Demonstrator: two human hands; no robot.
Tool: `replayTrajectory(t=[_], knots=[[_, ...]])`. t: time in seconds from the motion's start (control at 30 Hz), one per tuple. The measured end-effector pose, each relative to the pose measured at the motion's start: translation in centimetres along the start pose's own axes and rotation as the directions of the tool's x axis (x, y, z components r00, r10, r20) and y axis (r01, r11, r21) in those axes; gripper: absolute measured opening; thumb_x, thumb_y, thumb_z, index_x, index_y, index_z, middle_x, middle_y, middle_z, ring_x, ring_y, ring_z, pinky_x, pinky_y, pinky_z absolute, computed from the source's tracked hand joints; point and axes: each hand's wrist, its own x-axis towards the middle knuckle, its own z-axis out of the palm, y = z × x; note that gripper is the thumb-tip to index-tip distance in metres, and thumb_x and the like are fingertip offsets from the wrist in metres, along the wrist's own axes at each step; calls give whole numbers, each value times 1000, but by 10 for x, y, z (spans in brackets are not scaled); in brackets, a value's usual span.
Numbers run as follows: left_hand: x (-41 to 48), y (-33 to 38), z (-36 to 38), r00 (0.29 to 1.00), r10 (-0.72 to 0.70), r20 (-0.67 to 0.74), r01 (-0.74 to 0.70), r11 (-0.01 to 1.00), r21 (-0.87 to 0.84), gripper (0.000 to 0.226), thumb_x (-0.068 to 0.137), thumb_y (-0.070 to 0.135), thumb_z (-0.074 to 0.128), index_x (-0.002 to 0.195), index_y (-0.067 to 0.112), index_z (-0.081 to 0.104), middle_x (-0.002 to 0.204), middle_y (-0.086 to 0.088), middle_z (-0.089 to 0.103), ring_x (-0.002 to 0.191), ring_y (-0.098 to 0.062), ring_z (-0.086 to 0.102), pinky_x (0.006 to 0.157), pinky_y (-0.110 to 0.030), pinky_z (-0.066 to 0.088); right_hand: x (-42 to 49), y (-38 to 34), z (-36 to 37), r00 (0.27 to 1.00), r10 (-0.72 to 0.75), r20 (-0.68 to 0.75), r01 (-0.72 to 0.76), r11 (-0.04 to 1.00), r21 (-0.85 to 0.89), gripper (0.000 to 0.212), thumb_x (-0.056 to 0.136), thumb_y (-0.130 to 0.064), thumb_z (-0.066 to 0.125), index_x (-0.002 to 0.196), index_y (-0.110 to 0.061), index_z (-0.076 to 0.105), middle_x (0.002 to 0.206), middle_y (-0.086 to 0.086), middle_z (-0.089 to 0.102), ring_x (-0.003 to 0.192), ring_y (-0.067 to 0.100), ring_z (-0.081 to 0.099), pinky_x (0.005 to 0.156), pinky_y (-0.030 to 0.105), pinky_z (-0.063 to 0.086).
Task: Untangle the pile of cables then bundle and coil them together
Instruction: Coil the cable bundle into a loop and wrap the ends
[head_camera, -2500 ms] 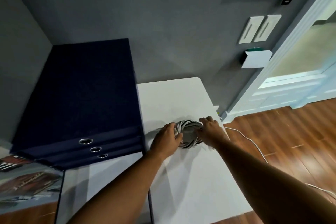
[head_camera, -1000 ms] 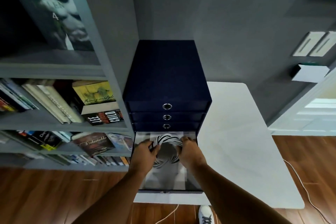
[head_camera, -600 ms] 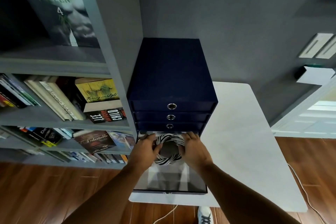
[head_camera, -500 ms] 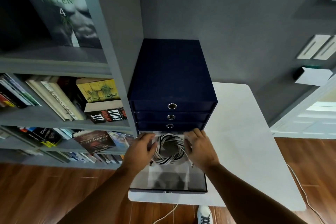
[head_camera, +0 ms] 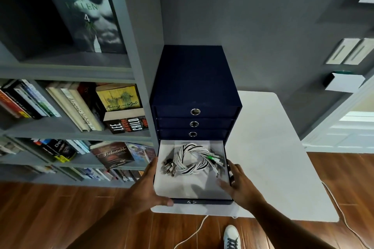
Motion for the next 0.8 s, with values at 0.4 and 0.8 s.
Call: replayTrajectory(t=[0.4, 0.8], knots=[[14, 4, 0, 995, -18, -93, 19, 1000, 15, 138, 43, 67, 89, 156, 44, 13, 151, 14, 44, 132, -13, 49, 106, -40, 48, 13, -4, -17, 986, 36, 161, -3, 979, -203, 135, 55, -73, 77, 155, -31, -3, 143, -10, 32, 120, 14, 51, 94, 26, 51], [72, 30, -3, 914, -132, -384, 110, 991, -79, 121, 53, 29, 99, 153, 18, 33, 148, -3, 46, 131, -26, 49, 108, -47, 45, 66, -13, -18, 970, 235, -64, -235, 972, 8, 122, 68, -43, 86, 157, -19, 5, 145, -1, 34, 119, 20, 50, 88, 28, 44]])
